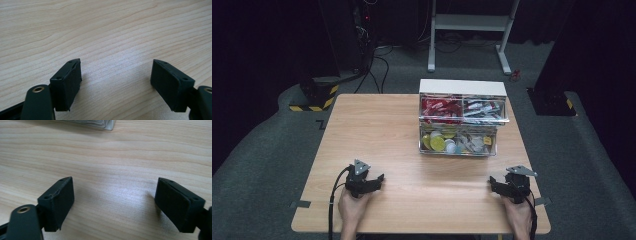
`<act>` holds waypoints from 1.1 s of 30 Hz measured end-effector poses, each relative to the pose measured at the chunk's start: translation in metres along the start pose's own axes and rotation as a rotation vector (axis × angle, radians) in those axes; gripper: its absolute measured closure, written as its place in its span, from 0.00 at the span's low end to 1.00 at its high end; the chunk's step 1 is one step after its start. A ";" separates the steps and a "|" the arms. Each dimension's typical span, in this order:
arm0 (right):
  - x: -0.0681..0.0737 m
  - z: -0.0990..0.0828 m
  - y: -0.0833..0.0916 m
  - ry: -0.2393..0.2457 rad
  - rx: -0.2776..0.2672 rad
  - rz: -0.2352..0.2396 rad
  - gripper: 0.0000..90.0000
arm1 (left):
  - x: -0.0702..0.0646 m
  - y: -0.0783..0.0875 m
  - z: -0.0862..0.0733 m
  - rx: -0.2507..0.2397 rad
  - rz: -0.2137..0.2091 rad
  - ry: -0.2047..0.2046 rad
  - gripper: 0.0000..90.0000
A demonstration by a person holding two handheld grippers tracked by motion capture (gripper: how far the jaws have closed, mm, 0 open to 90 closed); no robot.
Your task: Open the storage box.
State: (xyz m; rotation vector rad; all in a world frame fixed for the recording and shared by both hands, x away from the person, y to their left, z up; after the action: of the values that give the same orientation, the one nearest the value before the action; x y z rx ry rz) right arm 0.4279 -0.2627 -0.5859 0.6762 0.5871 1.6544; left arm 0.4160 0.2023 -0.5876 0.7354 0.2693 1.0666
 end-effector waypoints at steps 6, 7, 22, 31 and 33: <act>0.003 0.000 0.006 -0.005 -0.026 0.032 0.27 | 0.000 0.000 0.000 0.000 0.000 0.000 0.28; 0.003 0.000 0.007 -0.012 -0.029 0.036 0.27 | 0.000 0.000 0.000 0.000 0.000 0.000 0.28; 0.007 0.004 0.025 -0.058 -0.134 0.103 0.33 | 0.000 0.000 0.000 0.003 -0.003 -0.004 0.28; 0.026 0.004 0.029 -0.027 -0.118 0.172 0.41 | -0.001 0.000 0.000 0.003 -0.005 -0.005 0.28; 0.028 0.004 0.031 -0.025 -0.114 0.183 0.42 | -0.001 0.000 0.000 0.001 -0.004 -0.003 0.28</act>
State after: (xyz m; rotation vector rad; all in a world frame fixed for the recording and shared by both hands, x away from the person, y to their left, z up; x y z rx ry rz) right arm 0.4055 -0.2405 -0.5583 0.6825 0.4189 1.8316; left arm 0.4156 0.2018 -0.5876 0.7375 0.2688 1.0613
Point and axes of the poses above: each handheld gripper's, and its own axes: y roughly backward along the jaws, z roughly out of its top, x roughly to its left, the point moved 9 cm from there along -y, roughly forward along the jaws, and after that the axes turned 11 degrees about -y, right-handed, at the moved point
